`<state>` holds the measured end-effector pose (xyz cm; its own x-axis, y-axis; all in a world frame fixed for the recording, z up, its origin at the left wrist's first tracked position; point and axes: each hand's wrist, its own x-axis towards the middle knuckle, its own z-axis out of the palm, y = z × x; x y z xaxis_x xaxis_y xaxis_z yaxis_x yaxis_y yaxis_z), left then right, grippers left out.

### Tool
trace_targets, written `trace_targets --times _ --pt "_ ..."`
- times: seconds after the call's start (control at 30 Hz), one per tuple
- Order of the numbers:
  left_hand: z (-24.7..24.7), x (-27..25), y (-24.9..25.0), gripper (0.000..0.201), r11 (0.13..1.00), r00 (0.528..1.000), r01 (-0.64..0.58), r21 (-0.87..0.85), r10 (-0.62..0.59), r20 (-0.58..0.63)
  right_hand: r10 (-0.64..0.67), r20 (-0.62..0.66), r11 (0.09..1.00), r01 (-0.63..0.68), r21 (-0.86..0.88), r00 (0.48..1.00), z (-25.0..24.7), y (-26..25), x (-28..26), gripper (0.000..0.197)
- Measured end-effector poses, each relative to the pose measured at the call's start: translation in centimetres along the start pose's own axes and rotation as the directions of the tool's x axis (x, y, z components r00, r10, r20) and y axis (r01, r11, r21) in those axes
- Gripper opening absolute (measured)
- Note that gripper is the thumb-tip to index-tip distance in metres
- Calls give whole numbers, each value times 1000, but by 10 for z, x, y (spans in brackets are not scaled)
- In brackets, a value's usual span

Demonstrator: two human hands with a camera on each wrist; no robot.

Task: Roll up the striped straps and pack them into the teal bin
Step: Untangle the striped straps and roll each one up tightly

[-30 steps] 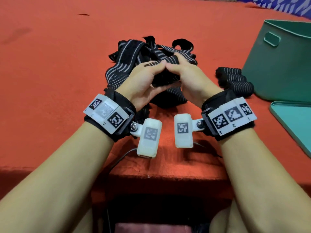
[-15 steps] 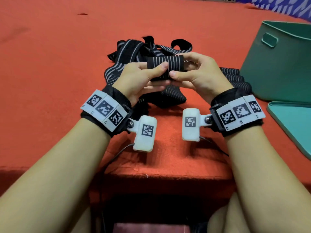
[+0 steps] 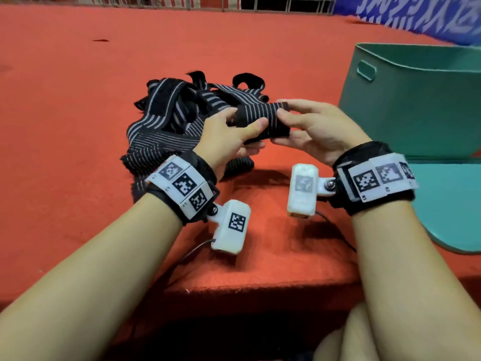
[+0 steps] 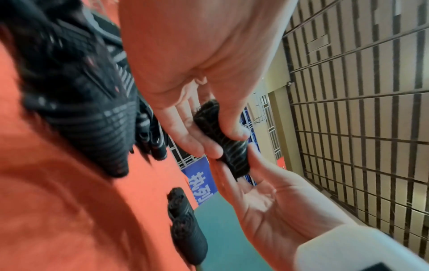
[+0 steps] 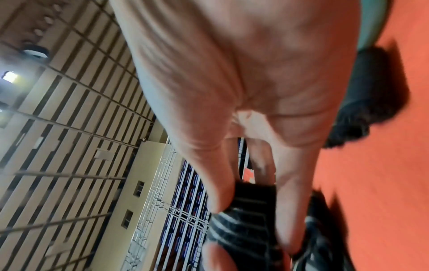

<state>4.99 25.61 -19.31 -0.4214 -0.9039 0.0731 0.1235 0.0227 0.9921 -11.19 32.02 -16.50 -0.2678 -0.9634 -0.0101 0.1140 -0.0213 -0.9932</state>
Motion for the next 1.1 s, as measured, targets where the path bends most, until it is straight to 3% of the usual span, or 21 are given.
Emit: trace_targets --times 0.1,0.17,0.27,0.37,0.47,0.6,0.73,0.87,0.97,1.1 --pt "36 14 1 34 985 981 158 -71 -148 123 -72 -209 996 58 -72 975 -30 -1 0 25" --pt "58 25 -2 31 962 963 249 -112 -233 139 -75 -286 993 45 -112 955 -48 0 1 29" --pt "85 39 -14 31 940 949 309 -143 -294 116 -51 -336 990 3 -142 941 -74 5 1 31" --pt "104 48 -29 30 939 942 332 -90 -325 85 -28 -371 952 -88 -293 928 -100 11 5 38" --pt "121 52 -43 30 919 918 393 -29 -391 67 -24 -436 887 -182 -423 900 -121 20 7 24" --pt "136 51 -54 32 873 869 486 23 -486 91 8 -439 857 -232 -460 899 -132 30 7 21" --pt "151 53 -56 32 878 885 444 177 -461 66 31 -451 859 -254 -444 892 -139 34 3 12" --pt "155 65 -54 38 834 957 262 486 -291 -17 42 -494 879 -267 -394 869 -144 38 2 16" --pt "157 66 -56 41 865 954 257 430 -299 33 2 -505 882 -240 -406 863 -143 37 3 7" --pt "158 63 -61 38 903 947 298 308 -321 25 -5 -504 887 -229 -401 864 -139 38 7 20"
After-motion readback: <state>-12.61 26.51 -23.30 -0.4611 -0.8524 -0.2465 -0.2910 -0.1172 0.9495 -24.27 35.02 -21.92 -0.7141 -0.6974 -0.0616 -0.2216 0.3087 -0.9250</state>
